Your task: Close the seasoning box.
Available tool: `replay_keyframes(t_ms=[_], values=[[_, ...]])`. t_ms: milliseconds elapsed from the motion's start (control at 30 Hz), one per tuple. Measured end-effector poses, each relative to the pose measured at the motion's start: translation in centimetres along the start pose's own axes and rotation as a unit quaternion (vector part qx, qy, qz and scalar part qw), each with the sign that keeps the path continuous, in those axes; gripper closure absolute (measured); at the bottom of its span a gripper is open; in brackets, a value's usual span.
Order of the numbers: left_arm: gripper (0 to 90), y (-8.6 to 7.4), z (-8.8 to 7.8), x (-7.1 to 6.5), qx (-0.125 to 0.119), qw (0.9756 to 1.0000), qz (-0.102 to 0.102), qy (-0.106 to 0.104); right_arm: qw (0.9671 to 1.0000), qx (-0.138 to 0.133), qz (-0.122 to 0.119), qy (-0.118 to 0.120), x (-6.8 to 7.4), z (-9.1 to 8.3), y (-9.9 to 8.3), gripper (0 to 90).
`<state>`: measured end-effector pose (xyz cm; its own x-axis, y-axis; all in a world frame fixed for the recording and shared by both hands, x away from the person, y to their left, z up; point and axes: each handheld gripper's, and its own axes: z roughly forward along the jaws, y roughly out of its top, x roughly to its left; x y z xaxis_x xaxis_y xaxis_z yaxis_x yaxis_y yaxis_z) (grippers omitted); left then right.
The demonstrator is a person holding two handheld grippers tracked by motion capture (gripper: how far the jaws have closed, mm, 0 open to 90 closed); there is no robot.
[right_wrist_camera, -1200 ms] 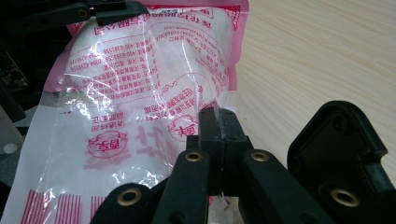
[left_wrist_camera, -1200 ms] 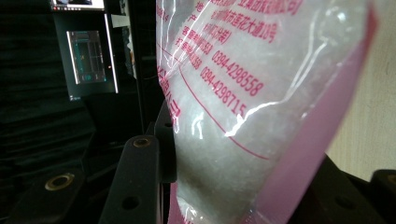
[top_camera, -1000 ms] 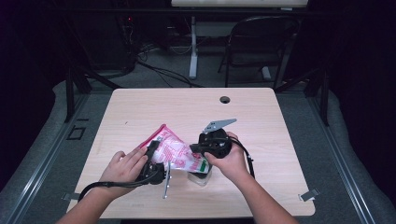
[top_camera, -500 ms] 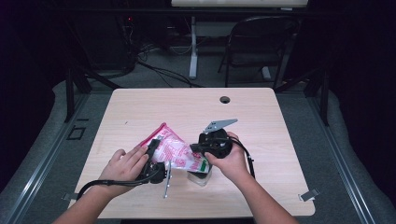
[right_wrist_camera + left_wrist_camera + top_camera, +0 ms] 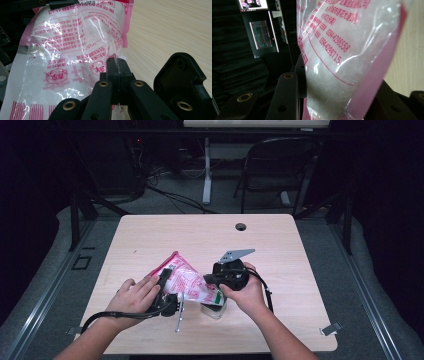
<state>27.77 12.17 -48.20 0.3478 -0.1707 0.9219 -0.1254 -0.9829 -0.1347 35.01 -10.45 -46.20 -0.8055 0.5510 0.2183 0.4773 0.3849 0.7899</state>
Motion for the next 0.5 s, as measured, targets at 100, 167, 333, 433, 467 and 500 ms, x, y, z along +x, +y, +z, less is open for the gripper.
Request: replay_keyframes(t_ms=[100,167,333,433,467,500], values=[[64.1,0.02,-0.02,0.1,0.001,1.0,0.002,0.001,1.0,0.001,-0.002,0.001,-0.02,-0.05,0.0,90.0],[64.2,0.04,-0.04,0.14,0.001,1.0,0.004,0.003,1.0,-0.002,-0.001,0.001,0.0,-0.06,-0.01,90.0],[64.4,0.11,-0.08,0.12,0.002,0.9999,0.013,0.006,1.0,-0.002,-0.002,0.001,-0.03,-0.07,-0.1,90.0],[64.6,0.17,-0.12,0.13,0.004,0.9998,0.019,0.009,1.0,-0.004,0.001,0.001,-0.01,-0.03,-0.19,90.0],[64.6,0.19,-0.14,0.13,0.004,0.9997,0.02,0.009,1.0,-0.005,0.002,0.001,-0.01,-0.02,-0.21,90.0],[64.7,0.22,-0.16,0.13,0.004,0.9997,0.022,0.01,1.0,-0.004,0.002,0.001,-0.03,-0.04,-0.22,90.0]])
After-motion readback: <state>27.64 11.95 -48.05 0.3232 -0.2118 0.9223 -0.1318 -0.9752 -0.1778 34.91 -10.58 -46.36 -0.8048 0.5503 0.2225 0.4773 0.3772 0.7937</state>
